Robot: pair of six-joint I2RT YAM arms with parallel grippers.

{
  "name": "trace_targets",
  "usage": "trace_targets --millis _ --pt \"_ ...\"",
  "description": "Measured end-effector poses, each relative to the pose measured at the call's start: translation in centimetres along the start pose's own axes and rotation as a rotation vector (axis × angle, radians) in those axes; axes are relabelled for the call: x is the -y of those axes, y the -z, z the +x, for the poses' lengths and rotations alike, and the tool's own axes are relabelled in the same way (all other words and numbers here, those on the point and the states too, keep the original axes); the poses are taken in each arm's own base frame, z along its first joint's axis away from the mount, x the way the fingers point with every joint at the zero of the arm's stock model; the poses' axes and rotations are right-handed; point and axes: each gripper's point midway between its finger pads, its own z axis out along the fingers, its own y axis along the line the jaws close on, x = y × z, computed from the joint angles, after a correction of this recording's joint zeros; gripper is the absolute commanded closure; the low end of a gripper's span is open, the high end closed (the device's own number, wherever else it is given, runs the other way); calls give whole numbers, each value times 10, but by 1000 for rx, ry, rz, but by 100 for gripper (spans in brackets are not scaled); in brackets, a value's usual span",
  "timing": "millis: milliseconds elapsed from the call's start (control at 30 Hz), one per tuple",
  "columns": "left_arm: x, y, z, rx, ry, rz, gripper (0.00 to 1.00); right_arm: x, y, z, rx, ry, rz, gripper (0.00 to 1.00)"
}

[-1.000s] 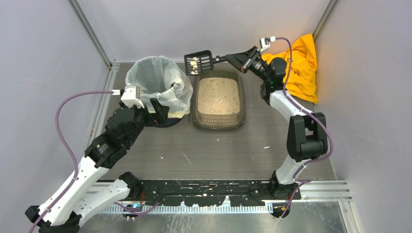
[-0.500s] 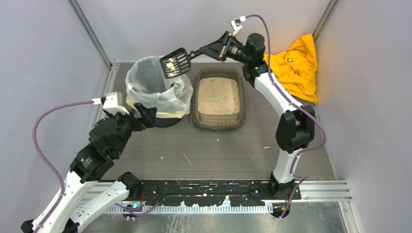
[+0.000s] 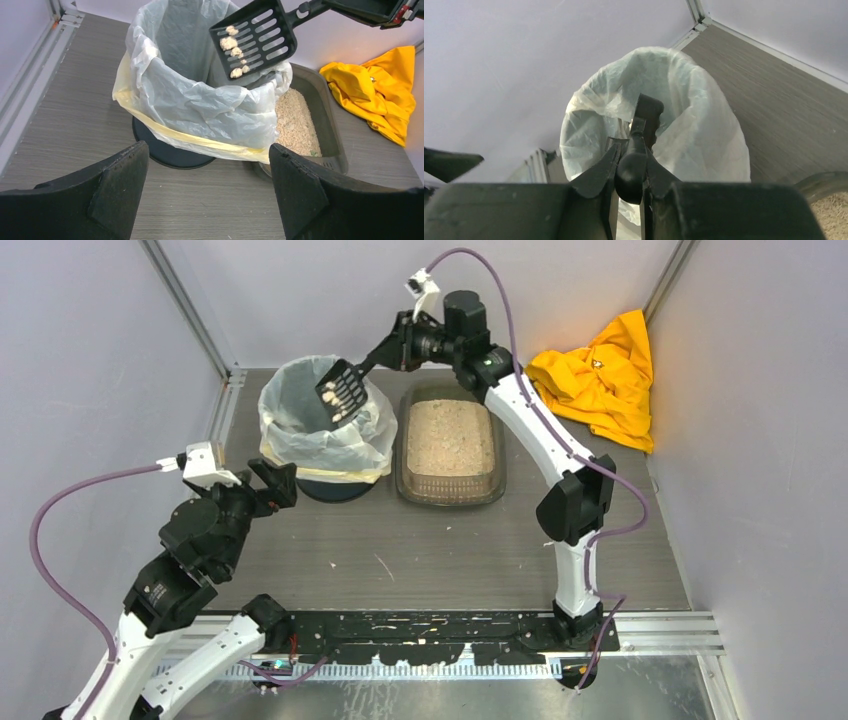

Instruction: Clean the litter box

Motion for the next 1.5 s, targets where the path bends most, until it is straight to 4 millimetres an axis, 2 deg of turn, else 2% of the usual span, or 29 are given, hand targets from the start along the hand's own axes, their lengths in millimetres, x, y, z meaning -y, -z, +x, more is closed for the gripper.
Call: trace_targets --millis 267,367,533,600,700,833,933,1067,1167,1267,1333,1400,1500 --pt "-1 -5 8 -30 -29 -17 11 -53 -19 48 -80 378 -33 99" --pt "-1 -5 8 -30 -37 -20 11 -72 -23 55 -80 514 -28 99" --pt "-2 -6 9 -33 -43 -23 11 -101 -30 57 -52 639 -29 99" --pt "-1 -7 9 -36 -46 -23 11 -103 -31 52 -31 653 -14 99" --pt "-1 -7 11 -40 -49 -25 11 -96 -30 33 27 648 23 99" --pt "-1 -8 11 -43 -51 -26 11 -78 -15 -4 135 539 48 99" --pt "0 -10 13 -52 -57 -26 11 -50 14 -43 255 441 103 99" --pt "2 -12 17 -66 -64 -20 12 1 79 -80 394 325 259 99" --pt "3 -15 24 -80 -70 -15 12 41 140 -98 499 230 370 99" --pt "7 -20 34 -110 -79 -6 12 78 193 -97 570 147 466 99" --pt "12 -26 42 -133 -80 2 12 100 215 -83 579 94 524 99" --pt "16 -31 51 -156 -82 10 12 119 223 -60 546 46 567 99" --pt "20 -36 60 -181 -89 20 12 142 216 -12 436 -30 600 99"
